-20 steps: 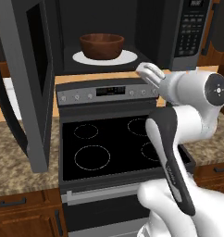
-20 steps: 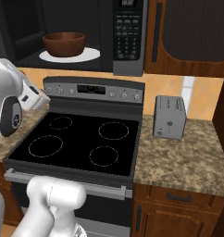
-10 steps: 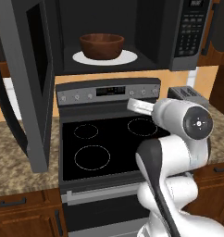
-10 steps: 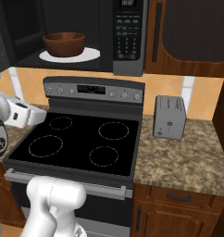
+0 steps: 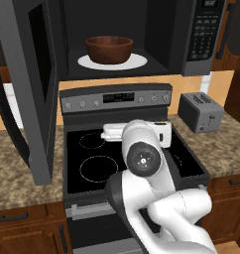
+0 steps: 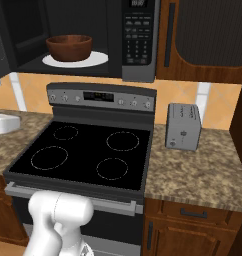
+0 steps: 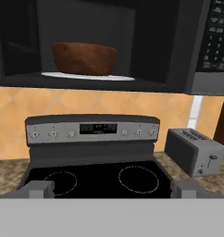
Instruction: Open the microwave, place the bowl with waffle inside the microwave, then close the microwave door and turn it on.
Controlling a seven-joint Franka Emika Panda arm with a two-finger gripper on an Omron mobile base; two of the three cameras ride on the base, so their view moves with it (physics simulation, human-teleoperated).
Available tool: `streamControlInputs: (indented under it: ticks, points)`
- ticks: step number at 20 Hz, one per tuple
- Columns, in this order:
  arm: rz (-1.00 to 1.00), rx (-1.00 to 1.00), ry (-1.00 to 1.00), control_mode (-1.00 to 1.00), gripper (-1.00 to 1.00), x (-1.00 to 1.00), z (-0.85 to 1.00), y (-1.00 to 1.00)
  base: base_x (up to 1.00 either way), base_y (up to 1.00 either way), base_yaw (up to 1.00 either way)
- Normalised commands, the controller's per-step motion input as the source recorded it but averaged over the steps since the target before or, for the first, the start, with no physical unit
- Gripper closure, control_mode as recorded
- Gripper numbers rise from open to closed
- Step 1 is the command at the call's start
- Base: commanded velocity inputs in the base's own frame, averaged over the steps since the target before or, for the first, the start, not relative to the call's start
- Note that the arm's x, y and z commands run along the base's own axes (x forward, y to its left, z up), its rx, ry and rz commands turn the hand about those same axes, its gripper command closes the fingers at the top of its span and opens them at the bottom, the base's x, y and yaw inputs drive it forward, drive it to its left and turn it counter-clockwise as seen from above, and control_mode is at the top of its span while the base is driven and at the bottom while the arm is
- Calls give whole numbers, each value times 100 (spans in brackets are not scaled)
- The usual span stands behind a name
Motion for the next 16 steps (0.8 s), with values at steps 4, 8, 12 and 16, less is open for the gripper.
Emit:
streamControlInputs:
  ticks: [4, 8, 12, 16]
  points:
    - [0, -29, -22, -100, -100, 24, -71, 33, 0, 0, 0]
    - [0, -31, -24, -100, -100, 45, -86, 25, 0, 0, 0]
    - [0, -17, -21, -100, -100, 22, -43, 43, 0, 0, 0]
    - [-3, -11, -17, -100, -100, 0, -5, 84, 0, 0, 0]
